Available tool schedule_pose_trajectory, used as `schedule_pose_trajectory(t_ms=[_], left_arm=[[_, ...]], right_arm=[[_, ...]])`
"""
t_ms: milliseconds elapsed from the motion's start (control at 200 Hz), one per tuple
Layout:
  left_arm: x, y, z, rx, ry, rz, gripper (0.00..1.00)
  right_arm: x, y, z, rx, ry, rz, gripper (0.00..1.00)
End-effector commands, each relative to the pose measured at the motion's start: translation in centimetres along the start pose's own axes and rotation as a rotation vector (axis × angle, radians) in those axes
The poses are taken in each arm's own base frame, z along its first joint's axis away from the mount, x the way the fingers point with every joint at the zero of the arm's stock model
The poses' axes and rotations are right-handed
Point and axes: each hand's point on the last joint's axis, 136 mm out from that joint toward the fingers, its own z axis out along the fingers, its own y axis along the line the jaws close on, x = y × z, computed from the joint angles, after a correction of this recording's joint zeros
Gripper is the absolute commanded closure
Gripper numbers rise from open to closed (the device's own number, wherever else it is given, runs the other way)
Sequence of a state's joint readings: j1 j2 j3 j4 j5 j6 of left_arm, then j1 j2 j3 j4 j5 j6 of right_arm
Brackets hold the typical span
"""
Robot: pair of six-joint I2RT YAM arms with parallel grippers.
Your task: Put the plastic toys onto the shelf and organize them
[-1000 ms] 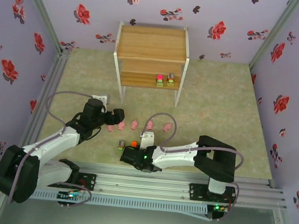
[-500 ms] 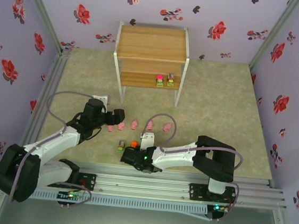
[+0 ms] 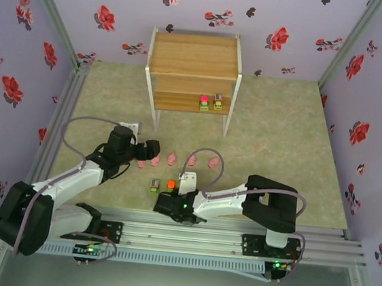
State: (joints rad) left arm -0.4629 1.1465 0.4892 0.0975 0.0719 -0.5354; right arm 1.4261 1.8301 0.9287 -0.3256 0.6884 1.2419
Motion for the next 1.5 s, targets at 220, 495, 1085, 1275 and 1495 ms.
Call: schedule_pose_trajectory(t_ms=[220,495,1085,1275,1495], left_arm=[[-1.3,-1.2,0.0,0.036,-0.029,0.011,0.16],[-1.3,-1.2,-0.1,0.038,-0.030,0.013,0.16],[-1.2,-1.2,0.0,0.037,-0.028,0.016,0.16],[-1.2,-1.1,0.1,0.037,-0.026,0.012,0.16],[-1.2,-1.3,0.0,0.044,-0.028,0.012,0.16]], right_arm=[[2.1,-1.3,0.9,0.036,-0.014,-0.021,0.91],[0.2,-1.5,-0.3,0.044,-0.071,-0.052,1.00],[-12.9,-2.5,-5.6,0.023,-0.216,-0.053,1.00],[-18.4,-2.1,-5.8,0.001,-0.257,-0.028,1.00],[-23.8,-0.7,-4.3,0.003,-0.281,-0.022,1.00]])
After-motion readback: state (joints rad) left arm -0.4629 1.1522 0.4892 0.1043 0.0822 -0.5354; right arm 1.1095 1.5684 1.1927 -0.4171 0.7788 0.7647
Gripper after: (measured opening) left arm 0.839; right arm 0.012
